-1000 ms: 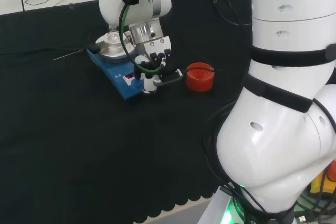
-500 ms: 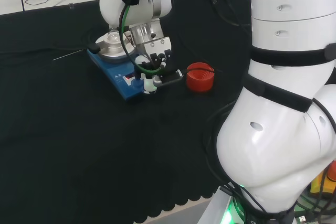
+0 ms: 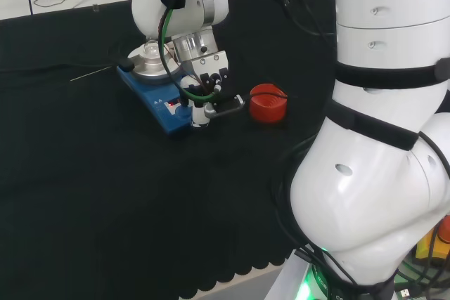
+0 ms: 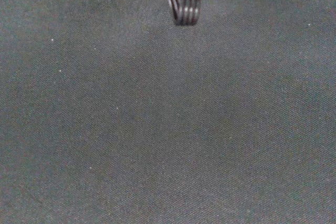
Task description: Turn on the heater.
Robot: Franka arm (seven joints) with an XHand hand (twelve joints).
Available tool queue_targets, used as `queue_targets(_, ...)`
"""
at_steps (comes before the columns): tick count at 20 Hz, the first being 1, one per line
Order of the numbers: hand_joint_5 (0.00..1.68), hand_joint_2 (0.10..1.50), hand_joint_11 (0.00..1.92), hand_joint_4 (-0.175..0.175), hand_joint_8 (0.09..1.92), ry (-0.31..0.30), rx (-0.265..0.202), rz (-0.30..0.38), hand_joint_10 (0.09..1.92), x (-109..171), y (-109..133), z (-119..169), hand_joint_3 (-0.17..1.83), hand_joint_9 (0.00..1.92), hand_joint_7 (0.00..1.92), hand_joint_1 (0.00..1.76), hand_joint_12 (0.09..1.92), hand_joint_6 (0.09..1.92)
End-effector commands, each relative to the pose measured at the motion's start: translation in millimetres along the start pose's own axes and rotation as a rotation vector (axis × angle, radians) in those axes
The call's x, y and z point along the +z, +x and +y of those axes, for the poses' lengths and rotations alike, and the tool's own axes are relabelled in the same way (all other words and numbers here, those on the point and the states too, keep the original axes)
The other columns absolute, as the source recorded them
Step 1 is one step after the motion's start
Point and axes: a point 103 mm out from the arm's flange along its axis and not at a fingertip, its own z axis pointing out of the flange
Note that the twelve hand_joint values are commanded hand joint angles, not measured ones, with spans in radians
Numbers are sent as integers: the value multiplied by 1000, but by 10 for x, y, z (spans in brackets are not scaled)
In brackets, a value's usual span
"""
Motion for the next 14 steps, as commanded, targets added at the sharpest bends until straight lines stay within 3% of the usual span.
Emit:
queue_targets(1, 296, 697, 1228, -41, 1576, -25, -1, 7, 1540, -103, -2, -57, 1042, 1690, 1608, 1421, 1355, 692)
queue_targets(14, 295, 695, 1230, -42, 1573, -122, 21, 29, 1532, -519, -107, -502, 1044, 1688, 1606, 1419, 1352, 704)
